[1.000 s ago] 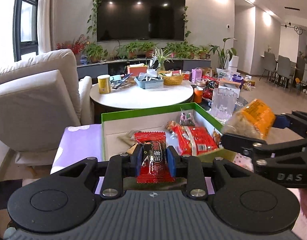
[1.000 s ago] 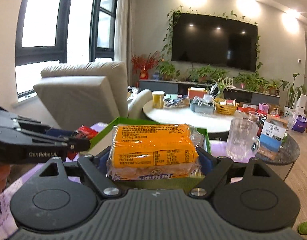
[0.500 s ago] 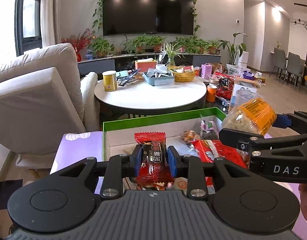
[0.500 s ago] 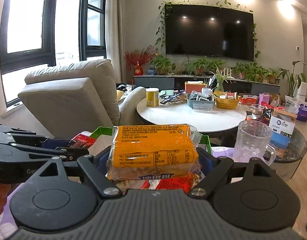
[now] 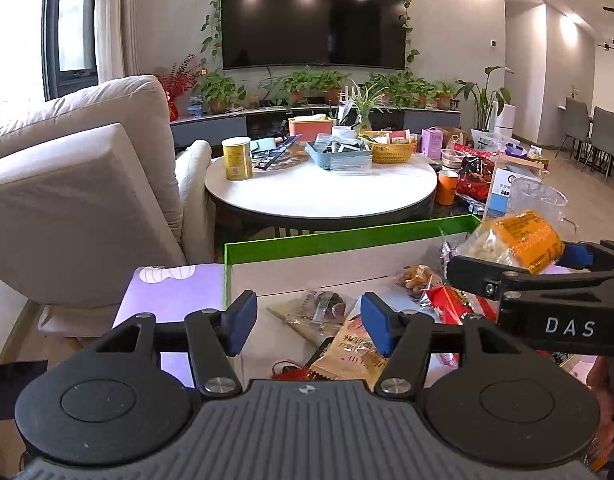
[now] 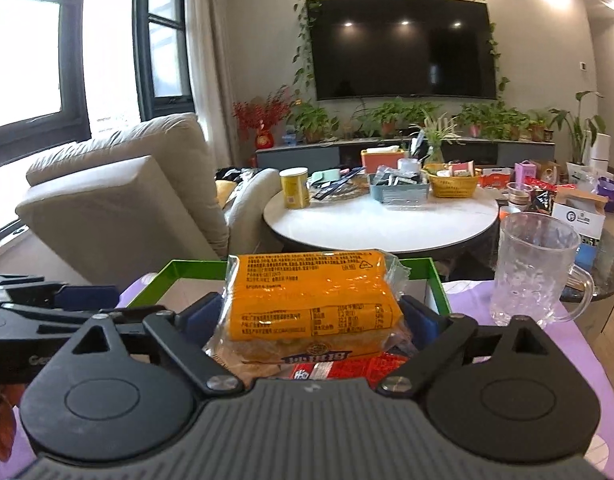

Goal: Organize snacks
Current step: 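Drop the red candy packet and orange cake block into the green box with both grippers, then grasp a round chocolate with the left gripper while the right grasps a clear cookie bag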

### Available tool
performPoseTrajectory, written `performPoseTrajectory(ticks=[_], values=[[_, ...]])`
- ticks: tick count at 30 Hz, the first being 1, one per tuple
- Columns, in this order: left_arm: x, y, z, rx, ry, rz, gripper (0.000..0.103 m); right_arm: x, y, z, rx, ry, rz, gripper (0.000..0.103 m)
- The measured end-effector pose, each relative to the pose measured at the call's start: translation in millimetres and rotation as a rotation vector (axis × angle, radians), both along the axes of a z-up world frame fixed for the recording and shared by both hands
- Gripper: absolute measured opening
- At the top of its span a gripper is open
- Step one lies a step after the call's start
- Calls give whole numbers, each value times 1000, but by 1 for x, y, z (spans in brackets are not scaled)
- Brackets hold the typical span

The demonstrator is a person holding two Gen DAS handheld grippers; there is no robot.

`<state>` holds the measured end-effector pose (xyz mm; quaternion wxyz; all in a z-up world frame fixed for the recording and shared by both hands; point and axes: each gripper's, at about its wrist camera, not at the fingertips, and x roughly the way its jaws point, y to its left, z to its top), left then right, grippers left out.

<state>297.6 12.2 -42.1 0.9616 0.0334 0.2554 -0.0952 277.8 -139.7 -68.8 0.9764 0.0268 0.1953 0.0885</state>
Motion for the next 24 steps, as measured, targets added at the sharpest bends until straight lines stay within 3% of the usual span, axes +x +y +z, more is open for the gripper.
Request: performPoseTrajectory(ticks=[4,13,19,24], values=[[-6,0,0,-3,-4,-1,55,0,2,0,-12,23,-5,59],[-40,17,8,-12,-45,14,55,-23,-20,12,19,-21,-46,59],[-83,47,11,-61,-128,109,55,-64,-61,11,31,-22,-57,59],[-91,60,-13,-62,11,99,55,-82,-91,-13,94,97,-133,59]])
